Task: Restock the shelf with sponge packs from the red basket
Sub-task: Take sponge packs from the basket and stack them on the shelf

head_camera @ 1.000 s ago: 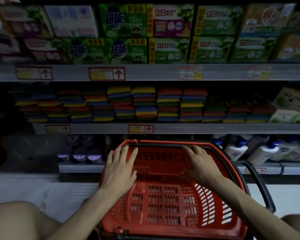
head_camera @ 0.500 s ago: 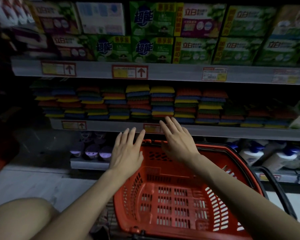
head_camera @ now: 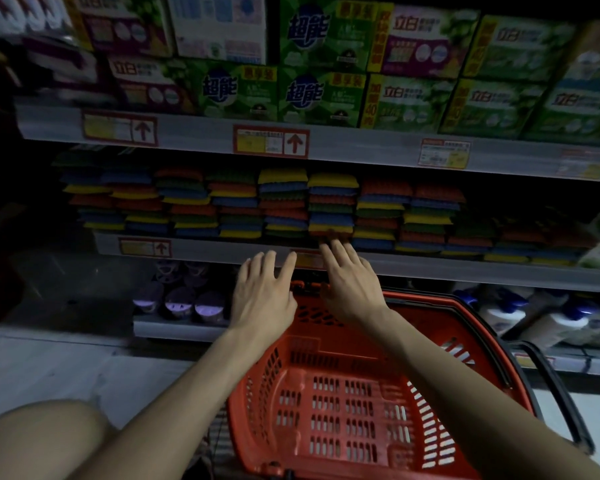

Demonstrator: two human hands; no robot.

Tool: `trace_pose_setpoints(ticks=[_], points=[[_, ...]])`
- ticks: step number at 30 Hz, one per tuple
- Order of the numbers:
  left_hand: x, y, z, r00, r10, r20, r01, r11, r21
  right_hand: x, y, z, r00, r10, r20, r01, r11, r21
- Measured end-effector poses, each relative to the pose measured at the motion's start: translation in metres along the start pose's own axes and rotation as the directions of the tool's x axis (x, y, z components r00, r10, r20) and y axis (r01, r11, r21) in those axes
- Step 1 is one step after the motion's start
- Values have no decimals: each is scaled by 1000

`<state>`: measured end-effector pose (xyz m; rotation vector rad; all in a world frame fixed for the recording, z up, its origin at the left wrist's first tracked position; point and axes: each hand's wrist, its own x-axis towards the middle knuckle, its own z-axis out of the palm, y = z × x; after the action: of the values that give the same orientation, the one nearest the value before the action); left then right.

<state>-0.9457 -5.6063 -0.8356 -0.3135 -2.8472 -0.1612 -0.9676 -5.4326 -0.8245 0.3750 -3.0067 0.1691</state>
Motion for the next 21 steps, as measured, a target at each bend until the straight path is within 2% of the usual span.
trace_pose_setpoints(ticks=[8,17,21], points=[[-6,-3,-2,1000,-19,-10,19,1000,2,-1,-3,3,1000,22,6,-22,999,30],[-12,-19,-6,991,-116,-67,118,993,22,16,-34,-2,979,-190,-79,191,982,5],[-16,-33,-6,988,-145,-59,146,989,11,30,-47,-7,984,-160,-77,159,987,-21]])
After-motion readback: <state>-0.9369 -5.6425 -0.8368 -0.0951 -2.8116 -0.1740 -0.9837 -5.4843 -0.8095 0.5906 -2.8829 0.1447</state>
